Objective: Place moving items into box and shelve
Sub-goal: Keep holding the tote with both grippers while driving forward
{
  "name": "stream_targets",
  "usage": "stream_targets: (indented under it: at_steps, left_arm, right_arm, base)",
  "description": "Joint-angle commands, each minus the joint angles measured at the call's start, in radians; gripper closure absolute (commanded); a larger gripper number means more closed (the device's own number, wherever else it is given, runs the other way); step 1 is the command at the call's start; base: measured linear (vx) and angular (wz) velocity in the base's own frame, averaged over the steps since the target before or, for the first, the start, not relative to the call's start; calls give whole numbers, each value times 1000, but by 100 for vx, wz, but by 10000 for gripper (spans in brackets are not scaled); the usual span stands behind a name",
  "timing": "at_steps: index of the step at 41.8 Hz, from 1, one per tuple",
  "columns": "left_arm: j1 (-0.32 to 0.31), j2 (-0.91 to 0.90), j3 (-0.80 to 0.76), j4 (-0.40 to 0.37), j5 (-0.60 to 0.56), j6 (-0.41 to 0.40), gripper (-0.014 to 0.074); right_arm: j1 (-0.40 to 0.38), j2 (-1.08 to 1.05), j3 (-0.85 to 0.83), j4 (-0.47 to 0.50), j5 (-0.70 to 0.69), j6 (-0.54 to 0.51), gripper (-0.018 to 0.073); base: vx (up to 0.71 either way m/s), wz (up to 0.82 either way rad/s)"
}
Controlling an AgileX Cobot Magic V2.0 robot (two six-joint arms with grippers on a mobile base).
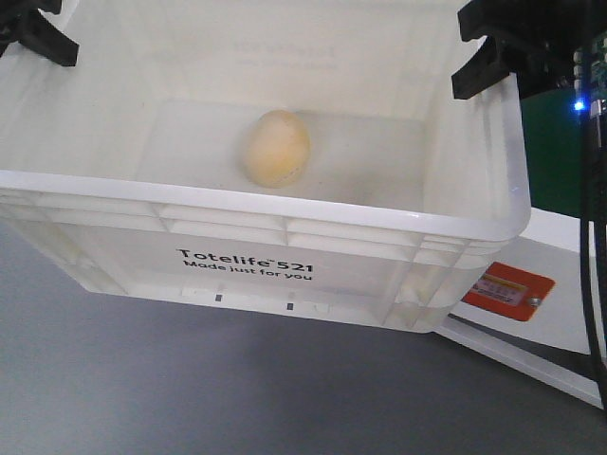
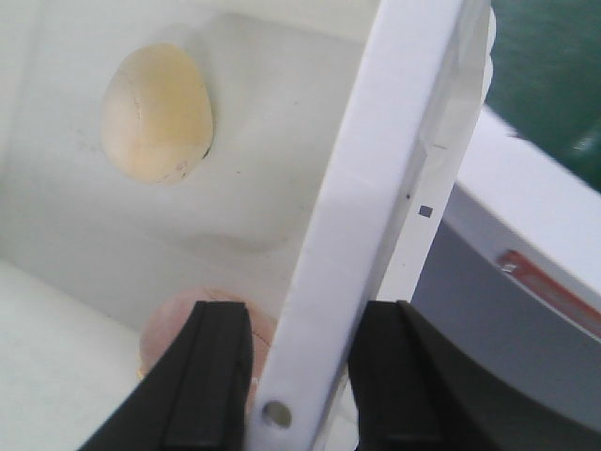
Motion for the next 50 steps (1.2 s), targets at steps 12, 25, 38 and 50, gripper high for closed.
stream_targets:
  at_steps: [12,25,38,50]
  left_arm:
    - [-22,-59,-49,-200,-51,-1,597]
    - [-22,-59,-49,-200,-51,-1,596]
    - [-22,-59,-49,-200,-51,-1,596]
    - [-22,-59,-49,-200,-51,-1,596]
  right_arm:
    - [17,-46,-44,208,-121,-41,561]
    - [17,-46,-44,208,-121,-41,561]
    - [17,-46,-44,208,-121,-41,561]
    - [17,-46,-44,208,-121,-41,561]
  base:
    - [-16,69]
    - [-12,71]
    - [-7,71]
    - [-2,73]
